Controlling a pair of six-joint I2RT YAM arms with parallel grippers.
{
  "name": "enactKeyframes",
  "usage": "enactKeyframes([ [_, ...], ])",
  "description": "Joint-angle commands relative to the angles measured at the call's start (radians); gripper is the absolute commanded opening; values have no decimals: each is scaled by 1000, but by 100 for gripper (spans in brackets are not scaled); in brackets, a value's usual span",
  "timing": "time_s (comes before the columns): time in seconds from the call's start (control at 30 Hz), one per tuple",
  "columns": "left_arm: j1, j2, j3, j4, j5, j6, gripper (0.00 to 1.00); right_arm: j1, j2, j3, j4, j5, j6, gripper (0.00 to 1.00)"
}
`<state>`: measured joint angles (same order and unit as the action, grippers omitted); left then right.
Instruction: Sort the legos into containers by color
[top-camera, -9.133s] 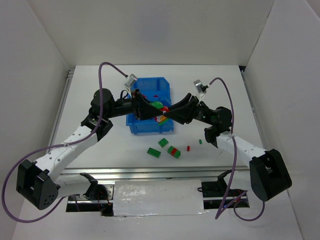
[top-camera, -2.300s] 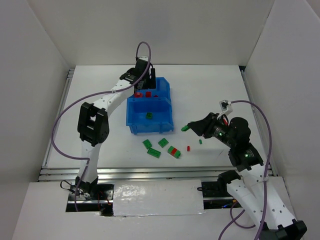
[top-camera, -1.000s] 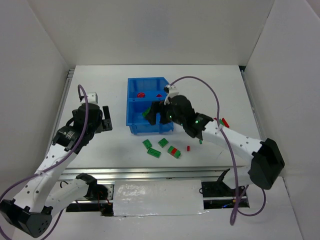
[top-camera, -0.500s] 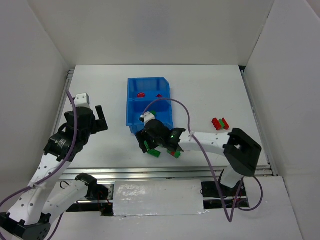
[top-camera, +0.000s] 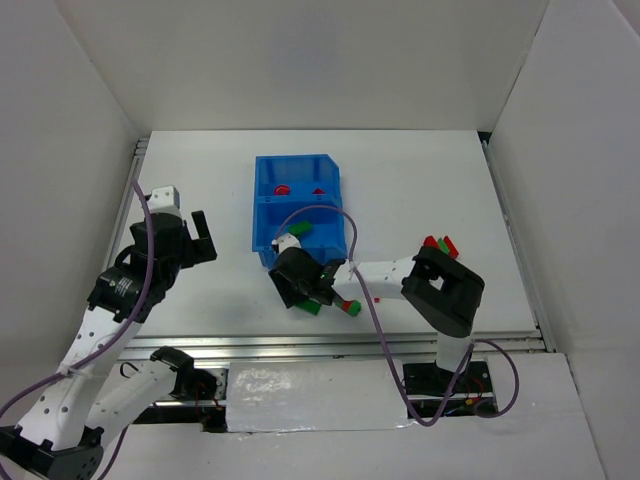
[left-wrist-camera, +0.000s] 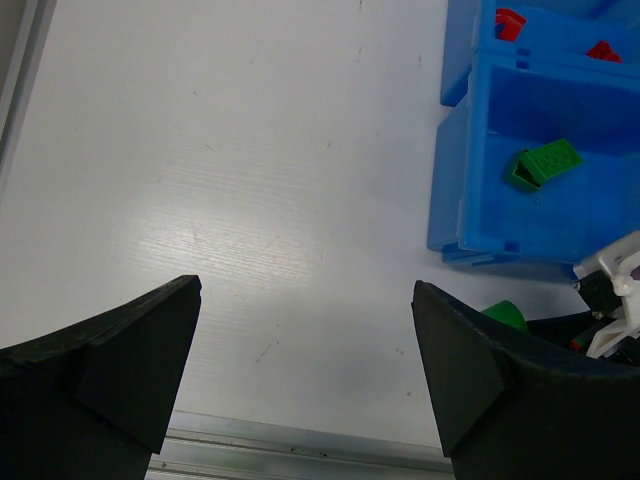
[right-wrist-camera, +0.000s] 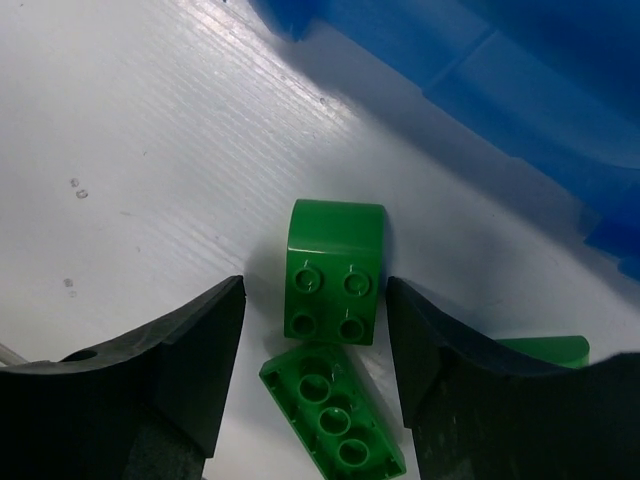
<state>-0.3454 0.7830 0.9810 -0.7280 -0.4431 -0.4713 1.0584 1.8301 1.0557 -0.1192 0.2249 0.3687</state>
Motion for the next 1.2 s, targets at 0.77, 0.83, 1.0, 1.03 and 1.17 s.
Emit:
enactKeyframes([
  [0.77, 59, -45, 8, 16, -89, -24, 100, -43, -368, 146, -79, 108, 96, 9],
  [0.83, 59, -48, 5, 24, -80, -23, 100, -101, -292, 209, -134, 143, 96, 9],
  [1.0, 57, -47, 2, 29, -68, -16, 100, -182, -119, 386, -235, 151, 47, 14],
  [1.03, 57, -45, 1, 32, -63, -12, 100, -189, -103, 415, -243, 145, 42, 22],
  [1.17, 57, -31, -2, 41, -31, -4, 100, -207, -42, 504, -298, 132, 36, 76],
])
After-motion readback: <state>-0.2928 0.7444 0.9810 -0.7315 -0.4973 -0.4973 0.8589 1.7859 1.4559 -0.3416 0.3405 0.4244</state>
